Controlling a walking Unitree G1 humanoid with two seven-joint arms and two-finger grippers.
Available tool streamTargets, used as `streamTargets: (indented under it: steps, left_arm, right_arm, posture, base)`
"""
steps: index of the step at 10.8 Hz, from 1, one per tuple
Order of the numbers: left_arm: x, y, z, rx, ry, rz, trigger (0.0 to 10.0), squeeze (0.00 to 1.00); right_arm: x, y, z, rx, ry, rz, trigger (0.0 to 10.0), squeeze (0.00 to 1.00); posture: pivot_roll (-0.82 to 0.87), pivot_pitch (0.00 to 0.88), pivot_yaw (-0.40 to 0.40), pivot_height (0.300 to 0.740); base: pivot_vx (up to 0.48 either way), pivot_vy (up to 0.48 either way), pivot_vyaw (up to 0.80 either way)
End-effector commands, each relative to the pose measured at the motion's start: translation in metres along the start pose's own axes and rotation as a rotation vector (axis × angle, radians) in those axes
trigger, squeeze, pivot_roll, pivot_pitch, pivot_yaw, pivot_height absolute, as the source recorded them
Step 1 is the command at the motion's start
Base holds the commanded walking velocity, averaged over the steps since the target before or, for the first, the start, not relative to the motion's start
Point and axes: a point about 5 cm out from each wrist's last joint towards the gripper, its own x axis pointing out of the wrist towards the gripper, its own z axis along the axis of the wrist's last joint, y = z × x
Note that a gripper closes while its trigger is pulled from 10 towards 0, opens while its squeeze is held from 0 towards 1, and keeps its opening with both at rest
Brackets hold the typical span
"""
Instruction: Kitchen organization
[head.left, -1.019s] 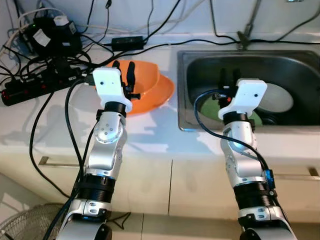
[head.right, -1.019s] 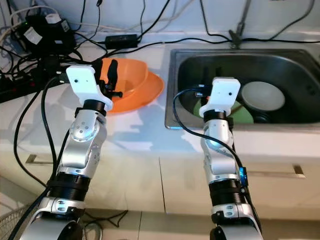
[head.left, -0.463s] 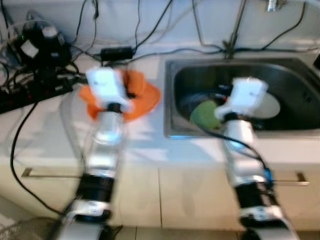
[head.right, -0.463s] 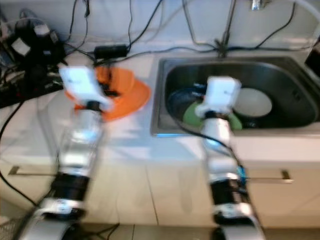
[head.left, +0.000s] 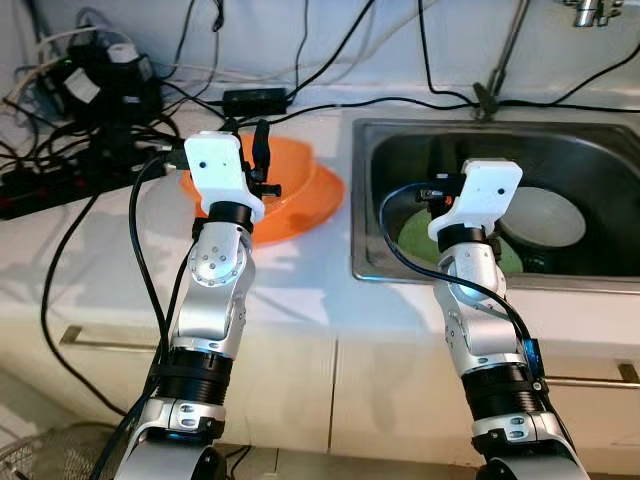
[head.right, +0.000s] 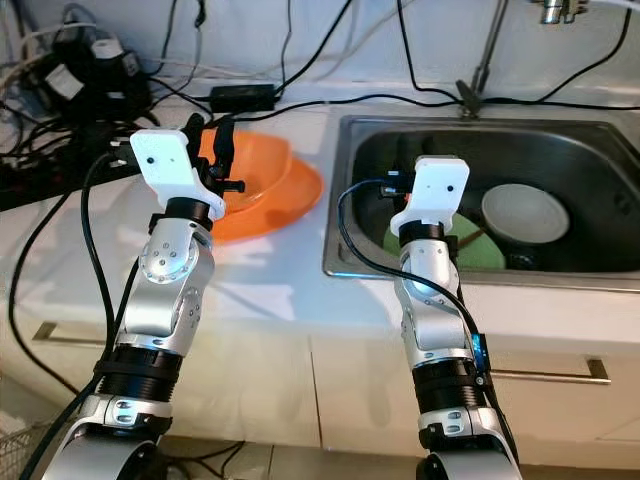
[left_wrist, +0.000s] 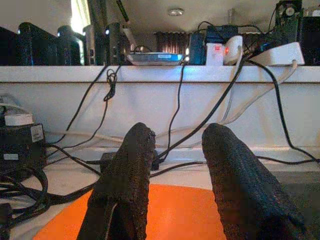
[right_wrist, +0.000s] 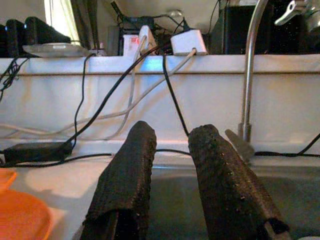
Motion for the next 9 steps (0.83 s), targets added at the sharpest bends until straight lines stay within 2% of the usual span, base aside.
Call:
streamTargets:
  steps: [1,4,6,7,8,9]
  left_arm:
    - [0.005,0.0,0.01,-0.003,-0.026,-0.012,10.0,0.0]
    - [0.02,0.031,0.022,-0.056,0.03,0.088,10.0,0.0]
    - [0.024,0.062,0.03,-0.109,0.088,0.099,10.0,0.0]
    - [0.022,0.073,0.024,-0.134,0.127,0.098,10.0,0.0]
    - [0.011,0.087,0.01,-0.186,0.208,0.081,10.0,0.0]
    - [0.003,0.094,0.005,-0.25,0.236,0.058,10.0,0.0]
  right_arm:
    - [0.001,-0.001,0.0,-0.004,0.004,-0.002,10.0,0.0]
    - [-0.001,-0.001,-0.004,-0.007,0.018,0.003,10.0,0.0]
    - [-0.002,-0.001,-0.007,-0.006,0.03,0.007,10.0,0.0]
    - [-0.003,0.0,-0.008,-0.006,0.035,0.011,10.0,0.0]
    - [-0.003,0.001,-0.009,-0.007,0.04,0.017,10.0,0.0]
    - [-0.003,0.001,-0.009,-0.008,0.041,0.018,10.0,0.0]
  posture:
    - [0.07,0.0,0.05,0.74]
    - [0.07,0.0,0.055,0.74]
    - [0.07,0.0,0.053,0.74]
    - [0.07,0.0,0.053,0.74]
    - [0.07,0.0,0.054,0.74]
    - [0.07,0.0,0.055,0.74]
  base:
    - [0.0,0.0,0.0]
    - [0.0,0.0,0.0]
    - [0.0,0.0,0.0]
    - [0.0,0.0,0.0]
    - [0.0,0.0,0.0]
    - [0.0,0.0,0.0]
